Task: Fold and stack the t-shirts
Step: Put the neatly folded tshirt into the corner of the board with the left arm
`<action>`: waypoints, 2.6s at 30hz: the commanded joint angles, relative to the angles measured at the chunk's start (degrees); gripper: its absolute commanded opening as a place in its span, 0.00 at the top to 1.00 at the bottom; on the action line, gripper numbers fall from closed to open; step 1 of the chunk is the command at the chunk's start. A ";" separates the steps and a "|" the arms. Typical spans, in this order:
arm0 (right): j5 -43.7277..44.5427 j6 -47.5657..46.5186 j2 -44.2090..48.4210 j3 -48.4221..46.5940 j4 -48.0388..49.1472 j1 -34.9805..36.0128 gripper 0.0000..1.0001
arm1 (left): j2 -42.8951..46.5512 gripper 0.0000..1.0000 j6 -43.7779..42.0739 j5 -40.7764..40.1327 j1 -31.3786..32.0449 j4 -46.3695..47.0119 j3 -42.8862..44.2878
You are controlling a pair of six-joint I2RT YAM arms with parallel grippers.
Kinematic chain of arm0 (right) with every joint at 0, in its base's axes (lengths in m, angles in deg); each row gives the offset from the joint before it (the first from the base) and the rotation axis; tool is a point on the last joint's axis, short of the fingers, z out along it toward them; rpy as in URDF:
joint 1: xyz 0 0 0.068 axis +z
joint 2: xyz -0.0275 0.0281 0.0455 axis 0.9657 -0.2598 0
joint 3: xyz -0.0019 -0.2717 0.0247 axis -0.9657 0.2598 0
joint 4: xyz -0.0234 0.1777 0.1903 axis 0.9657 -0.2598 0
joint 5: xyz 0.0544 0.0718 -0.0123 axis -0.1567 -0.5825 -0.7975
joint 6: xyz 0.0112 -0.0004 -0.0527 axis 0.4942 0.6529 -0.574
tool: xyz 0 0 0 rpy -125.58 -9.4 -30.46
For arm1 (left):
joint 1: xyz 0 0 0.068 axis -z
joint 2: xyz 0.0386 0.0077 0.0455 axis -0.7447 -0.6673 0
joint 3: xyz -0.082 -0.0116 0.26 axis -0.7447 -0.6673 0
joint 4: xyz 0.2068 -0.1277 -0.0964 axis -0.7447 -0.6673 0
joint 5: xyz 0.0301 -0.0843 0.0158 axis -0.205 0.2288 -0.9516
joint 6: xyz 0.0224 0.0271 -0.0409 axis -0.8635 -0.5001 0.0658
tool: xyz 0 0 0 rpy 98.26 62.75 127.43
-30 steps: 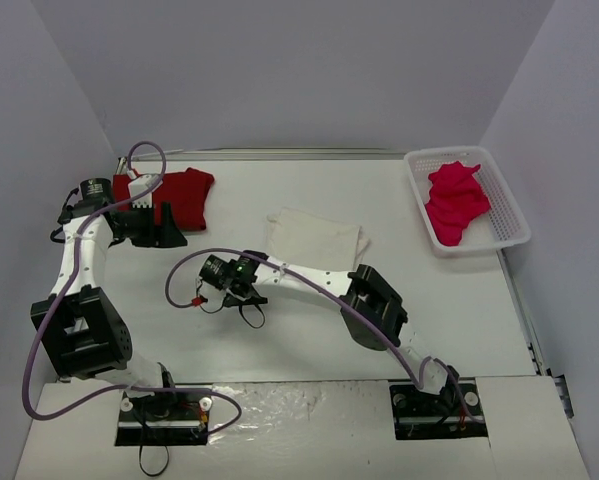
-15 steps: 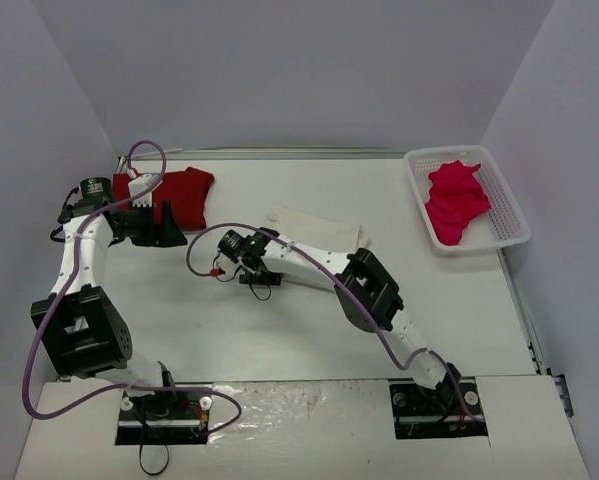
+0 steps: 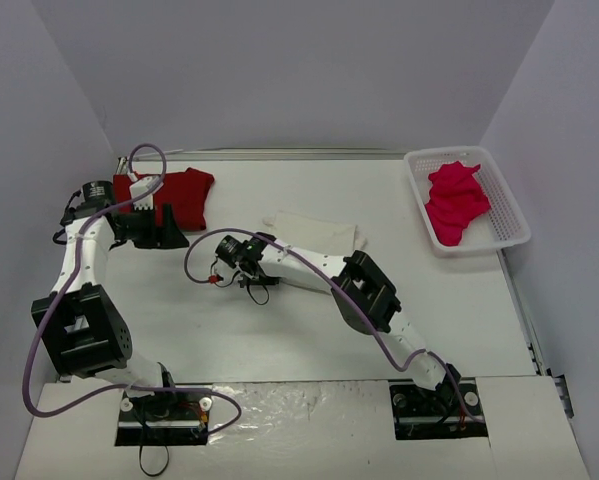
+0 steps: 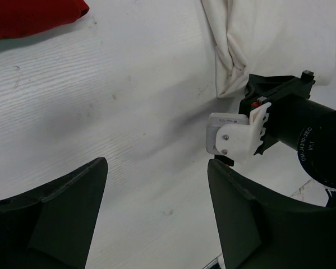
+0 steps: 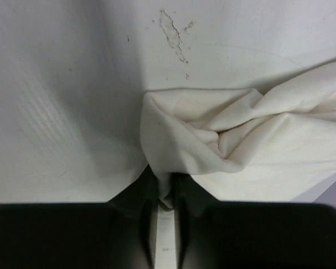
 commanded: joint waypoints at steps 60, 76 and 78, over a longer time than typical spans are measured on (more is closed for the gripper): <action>2.15 -0.46 8.68 2.45 -5.07 -0.34 1.00 | -44.06 0.06 27.58 21.93 27.21 -0.56 19.51; 0.83 -0.46 7.45 0.87 -6.22 -0.69 1.00 | -48.81 0.38 30.04 22.72 30.99 2.78 23.12; 0.66 -0.20 7.36 0.61 -6.31 -0.87 1.00 | -48.20 0.65 30.13 23.25 31.69 3.39 22.77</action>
